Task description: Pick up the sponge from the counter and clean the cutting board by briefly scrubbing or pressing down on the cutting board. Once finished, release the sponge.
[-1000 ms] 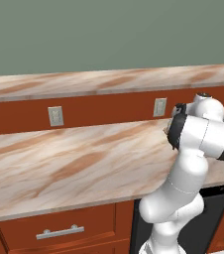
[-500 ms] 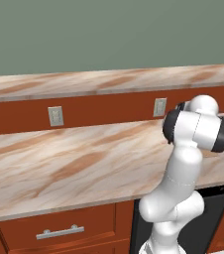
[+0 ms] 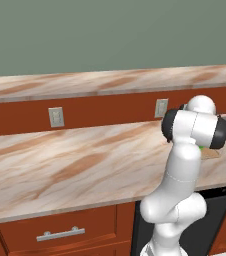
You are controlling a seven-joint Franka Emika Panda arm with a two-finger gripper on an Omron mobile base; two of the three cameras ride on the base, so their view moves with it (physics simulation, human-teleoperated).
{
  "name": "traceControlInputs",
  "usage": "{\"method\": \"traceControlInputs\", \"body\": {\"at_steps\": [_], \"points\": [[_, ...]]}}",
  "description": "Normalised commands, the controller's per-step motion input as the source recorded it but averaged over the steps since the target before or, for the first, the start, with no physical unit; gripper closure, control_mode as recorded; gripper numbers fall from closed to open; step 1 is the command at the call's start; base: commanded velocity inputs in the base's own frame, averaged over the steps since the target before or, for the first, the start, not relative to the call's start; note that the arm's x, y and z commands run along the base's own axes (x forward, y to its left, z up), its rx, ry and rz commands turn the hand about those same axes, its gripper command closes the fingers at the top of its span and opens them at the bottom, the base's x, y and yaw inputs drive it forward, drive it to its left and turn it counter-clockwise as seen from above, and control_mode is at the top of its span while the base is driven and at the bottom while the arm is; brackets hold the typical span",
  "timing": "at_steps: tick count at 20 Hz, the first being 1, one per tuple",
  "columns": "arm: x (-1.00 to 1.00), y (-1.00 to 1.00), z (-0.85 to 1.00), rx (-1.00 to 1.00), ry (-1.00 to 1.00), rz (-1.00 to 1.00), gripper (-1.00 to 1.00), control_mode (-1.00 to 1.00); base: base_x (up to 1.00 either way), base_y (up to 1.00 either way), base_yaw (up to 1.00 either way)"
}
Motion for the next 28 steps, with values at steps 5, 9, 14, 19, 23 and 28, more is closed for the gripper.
{"method": "traceControlInputs", "body": {"at_steps": [5, 9, 14, 19, 23, 28], "points": [[0.0, 0.0, -0.33, 0.0, -0.02, 0.0, 1.0, -1.0, 0.0, 0.0, 0.0], [0.0, 0.0, -0.25, 0.0, -0.05, 0.0, 1.0, -1.0, 0.0, 0.0, 0.0], [0.0, 0.0, -0.22, 0.0, -0.08, 0.0, 1.0, -1.0, 0.0, 0.0, 0.0], [0.0, 0.0, -0.22, 0.0, -0.05, 0.0, 1.0, -1.0, 0.0, 0.0, 0.0], [0.0, 0.0, -0.23, 0.0, -0.02, 0.0, 1.0, -1.0, 0.0, 0.0, 0.0], [0.0, 0.0, -0.13, 0.0, -0.02, 0.0, 1.0, -1.0, 0.0, 0.0, 0.0]]}}
